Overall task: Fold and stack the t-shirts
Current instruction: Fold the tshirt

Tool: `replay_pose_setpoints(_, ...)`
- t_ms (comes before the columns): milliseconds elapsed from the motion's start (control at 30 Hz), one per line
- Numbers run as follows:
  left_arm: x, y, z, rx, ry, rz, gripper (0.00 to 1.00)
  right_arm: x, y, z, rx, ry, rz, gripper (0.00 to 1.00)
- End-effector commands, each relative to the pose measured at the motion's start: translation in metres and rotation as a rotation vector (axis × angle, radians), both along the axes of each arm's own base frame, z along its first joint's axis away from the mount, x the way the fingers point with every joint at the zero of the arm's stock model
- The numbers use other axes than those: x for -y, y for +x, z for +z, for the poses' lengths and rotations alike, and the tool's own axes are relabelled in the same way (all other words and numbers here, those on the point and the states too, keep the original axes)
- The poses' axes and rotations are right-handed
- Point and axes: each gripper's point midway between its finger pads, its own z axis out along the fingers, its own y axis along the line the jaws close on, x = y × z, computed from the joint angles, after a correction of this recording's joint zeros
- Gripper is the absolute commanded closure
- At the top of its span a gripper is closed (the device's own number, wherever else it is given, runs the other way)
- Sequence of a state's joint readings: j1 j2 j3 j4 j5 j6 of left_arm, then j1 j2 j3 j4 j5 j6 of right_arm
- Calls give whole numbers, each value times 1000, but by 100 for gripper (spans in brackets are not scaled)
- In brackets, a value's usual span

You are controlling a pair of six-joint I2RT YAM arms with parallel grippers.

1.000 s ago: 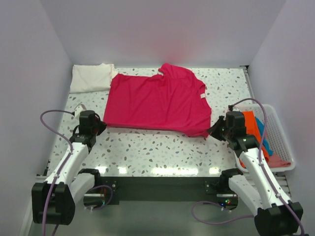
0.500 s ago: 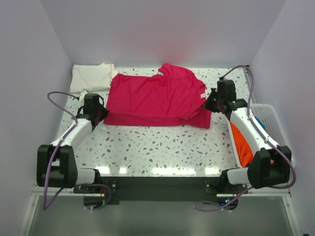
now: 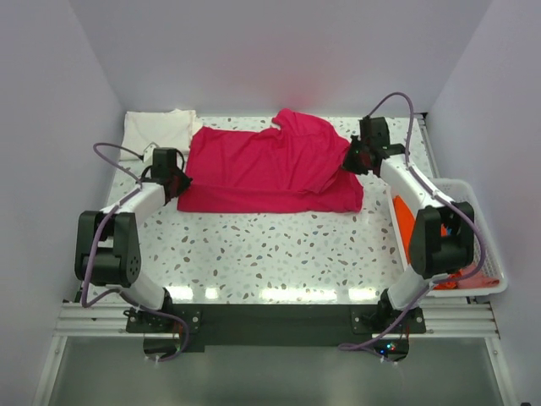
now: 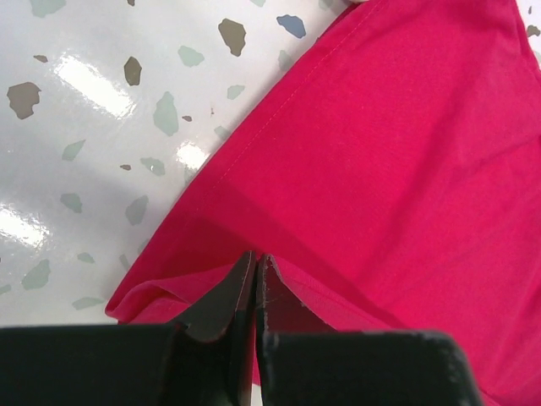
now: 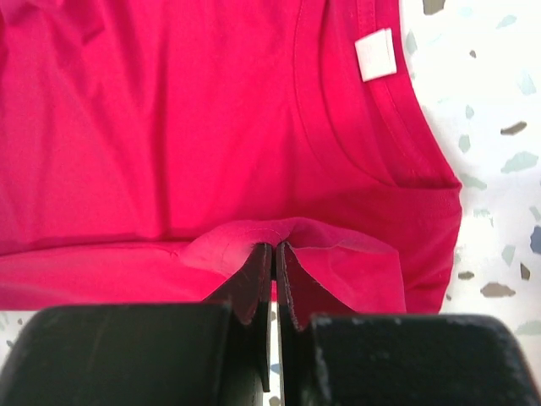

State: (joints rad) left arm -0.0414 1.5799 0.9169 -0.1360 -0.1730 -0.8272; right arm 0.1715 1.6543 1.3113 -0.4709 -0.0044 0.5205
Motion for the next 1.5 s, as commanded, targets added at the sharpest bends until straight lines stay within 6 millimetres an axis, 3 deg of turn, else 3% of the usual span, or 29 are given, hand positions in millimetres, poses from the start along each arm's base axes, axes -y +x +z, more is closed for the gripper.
replay_pose_setpoints(0,-8,20,16,63,29,26,94,1,25,20,67,-25,10,100)
replay_pose_setpoints(333,-13,35,13,50,68,24,86,0,54,7,42,-52,1,100)
replay_pose_setpoints(733,-16,65,10,21,85,-19,85,1,83,-7,27,-88,-1,100)
replay_pose_setpoints(800,-16,65,14,26,90,-20,82,1,86,-14,8,-97,1,100)
replay_pose_setpoints(833,-17,63,18,32,92,-20,76,1,92,-10,19,-100,2,100)
replay_pose_setpoints(933,-17,51,15,12,86,-12,58,3,99,-18,-6,-122,-3,92)
replay_pose_setpoints(1033,-14,31,21,17,58,-4,50,4,102,-21,-30,-142,1,66)
replay_pose_setpoints(1100,-12,19,19,12,39,3,48,6,99,-18,-39,-154,2,49)
replay_pose_setpoints(1133,-13,4,8,-17,39,14,46,10,97,-18,-43,-176,-10,45)
replay_pose_setpoints(1167,-14,-2,17,7,37,20,45,13,90,-10,-44,-195,-16,40)
replay_pose_setpoints(1233,-14,-26,1,-31,27,42,43,23,73,-14,-83,-233,-29,36)
replay_pose_setpoints(1300,-15,-38,6,-3,16,63,42,34,57,2,-58,-256,-75,37)
replay_pose_setpoints(1333,-14,-48,3,-2,15,63,42,39,37,-17,-107,-269,-81,37)
replay_pose_setpoints(1367,-14,-52,2,-2,17,66,42,42,28,-19,-108,-273,-93,38)
replay_pose_setpoints(1400,-15,-56,0,-5,22,73,42,43,21,-4,-62,-254,-112,38)
replay_pose_setpoints(1433,-16,-62,-5,-18,26,74,42,46,1,-25,-111,-264,-114,40)
replay_pose_setpoints(1467,-16,-64,-7,-19,26,74,42,48,-4,-25,-97,-262,-125,41)
